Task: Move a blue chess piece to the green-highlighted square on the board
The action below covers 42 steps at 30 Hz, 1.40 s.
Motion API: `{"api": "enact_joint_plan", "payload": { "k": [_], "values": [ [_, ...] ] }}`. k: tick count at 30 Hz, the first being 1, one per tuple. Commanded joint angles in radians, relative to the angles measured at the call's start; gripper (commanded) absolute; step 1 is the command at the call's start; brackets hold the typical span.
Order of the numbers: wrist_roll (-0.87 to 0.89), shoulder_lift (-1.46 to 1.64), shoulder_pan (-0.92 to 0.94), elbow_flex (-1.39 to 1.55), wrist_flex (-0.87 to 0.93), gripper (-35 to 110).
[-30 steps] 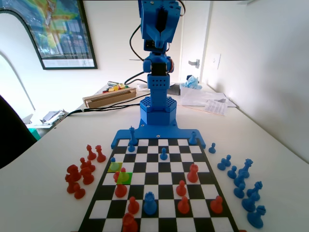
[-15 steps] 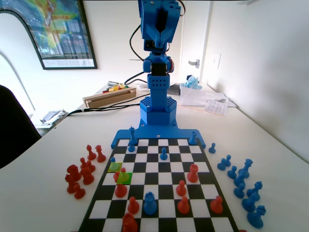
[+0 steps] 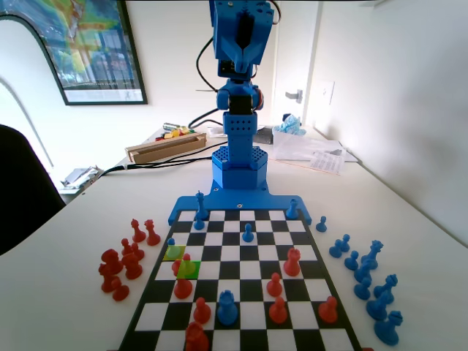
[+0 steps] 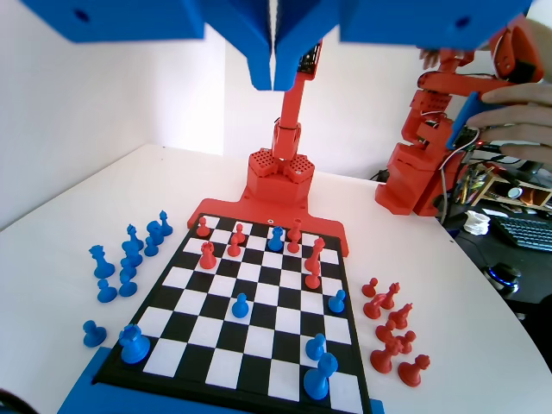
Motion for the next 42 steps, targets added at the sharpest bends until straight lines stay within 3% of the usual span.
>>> {"api": "enact_joint_plan", "payload": {
  "k": [1,11,15,26,42],
  "values": [
    [0.002,0.020,0.008,0.005,-0.002,2],
    [-0.003,0.018,0.012,0.002,-0.002,1],
    [0.071,-0.020,0.002,-0.043,-0.008,1],
    [0.150,-0.399,0.035,-0.298,0.020,1],
    [-0.015,-0.911,0.186,-0.374,-0.107,1]
  ]
}}
